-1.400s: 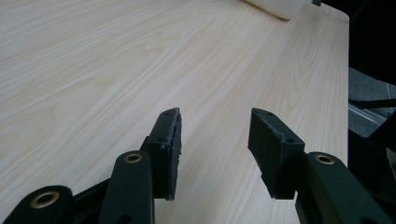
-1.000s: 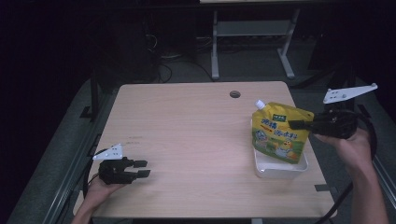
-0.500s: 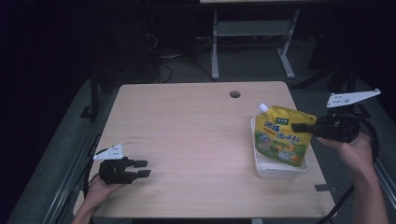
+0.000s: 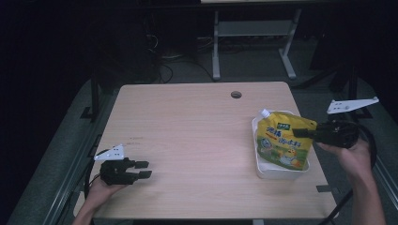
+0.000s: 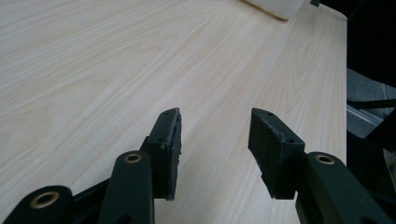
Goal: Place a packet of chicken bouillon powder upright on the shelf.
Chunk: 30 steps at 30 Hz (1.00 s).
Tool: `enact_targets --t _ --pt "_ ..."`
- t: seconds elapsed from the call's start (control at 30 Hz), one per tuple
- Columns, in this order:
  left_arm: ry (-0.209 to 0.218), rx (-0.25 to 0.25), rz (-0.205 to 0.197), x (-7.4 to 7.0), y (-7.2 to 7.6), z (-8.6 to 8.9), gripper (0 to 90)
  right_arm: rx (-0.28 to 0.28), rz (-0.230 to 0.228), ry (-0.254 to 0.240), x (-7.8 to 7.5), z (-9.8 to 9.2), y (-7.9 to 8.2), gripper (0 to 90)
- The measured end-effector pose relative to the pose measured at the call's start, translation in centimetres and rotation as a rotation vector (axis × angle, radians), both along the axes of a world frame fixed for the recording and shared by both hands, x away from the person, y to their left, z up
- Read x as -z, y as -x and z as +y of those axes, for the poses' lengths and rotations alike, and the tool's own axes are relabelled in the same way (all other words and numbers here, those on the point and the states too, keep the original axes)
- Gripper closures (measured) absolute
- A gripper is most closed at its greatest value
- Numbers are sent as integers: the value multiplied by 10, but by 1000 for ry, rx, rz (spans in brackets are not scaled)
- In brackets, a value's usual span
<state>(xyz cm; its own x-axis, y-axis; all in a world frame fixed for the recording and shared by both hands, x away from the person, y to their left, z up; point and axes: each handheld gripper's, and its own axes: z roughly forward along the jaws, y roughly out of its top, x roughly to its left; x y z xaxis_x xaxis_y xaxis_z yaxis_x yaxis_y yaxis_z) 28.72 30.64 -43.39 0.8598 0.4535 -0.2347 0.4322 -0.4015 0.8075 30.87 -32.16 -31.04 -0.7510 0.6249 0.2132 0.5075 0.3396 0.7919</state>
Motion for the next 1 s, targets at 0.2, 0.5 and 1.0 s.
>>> enact_targets --t 0.2,0.5,1.0 --pt "-3 1 2 1 0 0 536 9 6 -11 8 -2 0 890" --pt "-4 3 1 0 0 0 536 26 17 -28 21 -3 -1 886" --pt "-8 6 1 1 0 -1 532 62 27 -58 35 -12 3 874"
